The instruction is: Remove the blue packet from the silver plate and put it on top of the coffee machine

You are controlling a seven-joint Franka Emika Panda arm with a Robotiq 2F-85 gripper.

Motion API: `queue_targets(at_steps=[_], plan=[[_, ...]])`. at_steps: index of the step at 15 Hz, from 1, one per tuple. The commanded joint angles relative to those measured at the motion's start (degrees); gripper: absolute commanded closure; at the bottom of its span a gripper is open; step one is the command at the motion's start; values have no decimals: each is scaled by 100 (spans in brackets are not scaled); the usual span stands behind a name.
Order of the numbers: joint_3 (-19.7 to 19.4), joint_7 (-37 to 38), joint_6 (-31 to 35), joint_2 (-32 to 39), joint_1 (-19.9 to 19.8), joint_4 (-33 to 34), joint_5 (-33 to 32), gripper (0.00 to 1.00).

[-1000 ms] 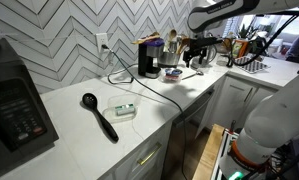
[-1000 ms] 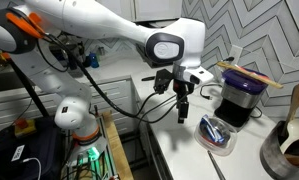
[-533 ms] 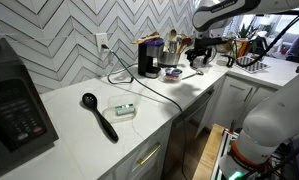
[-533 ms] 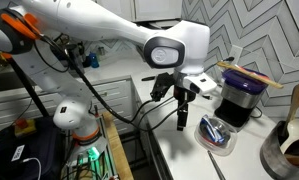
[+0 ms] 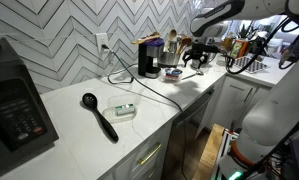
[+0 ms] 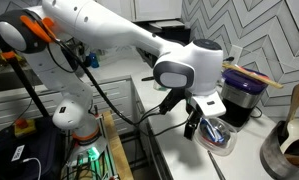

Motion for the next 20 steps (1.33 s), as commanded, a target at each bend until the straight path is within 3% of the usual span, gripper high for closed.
queue_targets(at_steps=[1,7,8,9,10,11,12,14,19,20], plan=[[-85,472,365,482,-58,231,763,0],[-24,1448,1069,755,-10,340,1843,0],[-16,1633,1203,791,-9,344,1980,6],[-3,1817,1359,817,0,330,2115,21],[14,2015,1545,836,15,295,2241,25],[35,2124,1698,862,35,271,2311,23],[58,2235,1796,897,55,264,2356,32],[100,2384,1829,913,98,237,2354,40],[146,2639,1761,804,136,140,2121,26],[145,2636,1759,837,136,156,2142,34]])
